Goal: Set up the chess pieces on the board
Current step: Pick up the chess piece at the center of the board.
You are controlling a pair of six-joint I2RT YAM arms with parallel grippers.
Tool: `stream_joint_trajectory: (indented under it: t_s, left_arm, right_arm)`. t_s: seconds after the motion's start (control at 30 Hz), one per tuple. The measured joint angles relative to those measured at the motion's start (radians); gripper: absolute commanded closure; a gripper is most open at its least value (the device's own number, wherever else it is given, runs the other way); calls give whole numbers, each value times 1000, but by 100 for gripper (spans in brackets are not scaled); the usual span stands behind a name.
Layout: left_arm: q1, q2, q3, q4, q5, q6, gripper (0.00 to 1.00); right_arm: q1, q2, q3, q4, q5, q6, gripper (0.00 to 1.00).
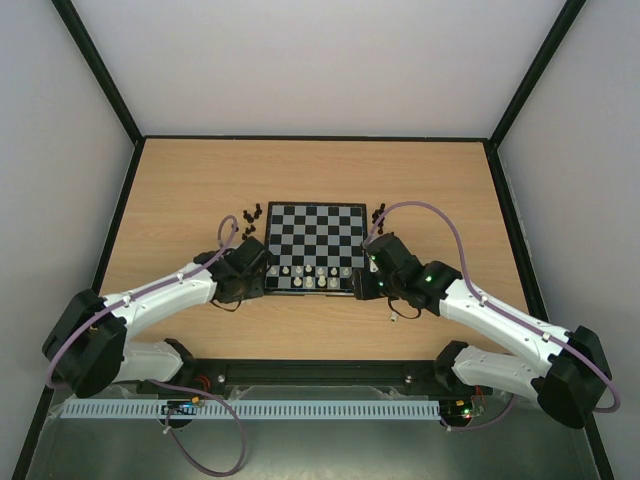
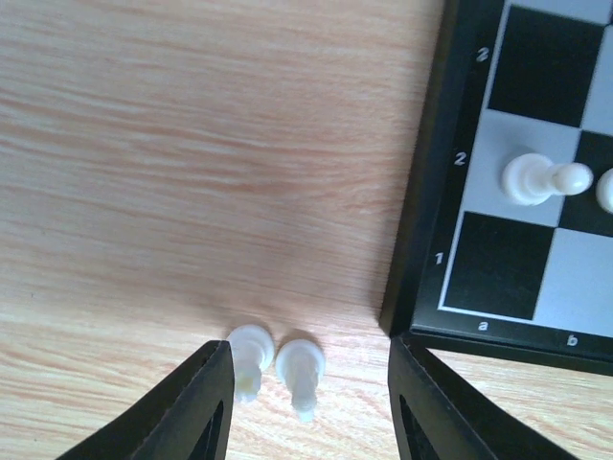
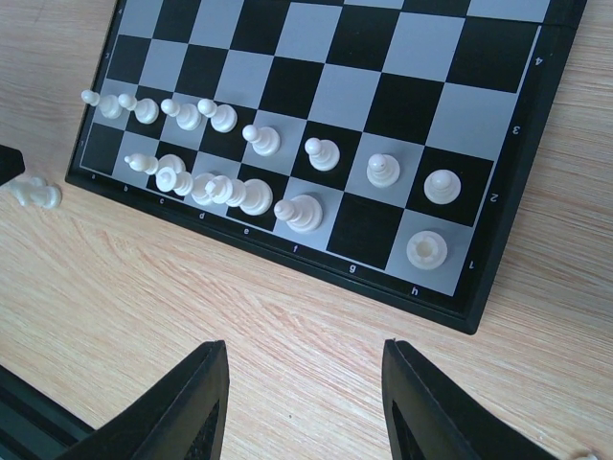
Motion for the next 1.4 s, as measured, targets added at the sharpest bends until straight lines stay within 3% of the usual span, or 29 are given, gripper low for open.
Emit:
stream_joint_trajectory:
  t_s: [0.67, 1.4]
  left_arm:
    - [-2, 35, 38, 3, 0, 59, 75]
    - [-48, 55, -3, 3, 3, 24, 82]
  right_arm:
    - [0, 2, 0, 3, 0, 0, 55]
    - [0, 2, 0, 5, -4, -2, 56]
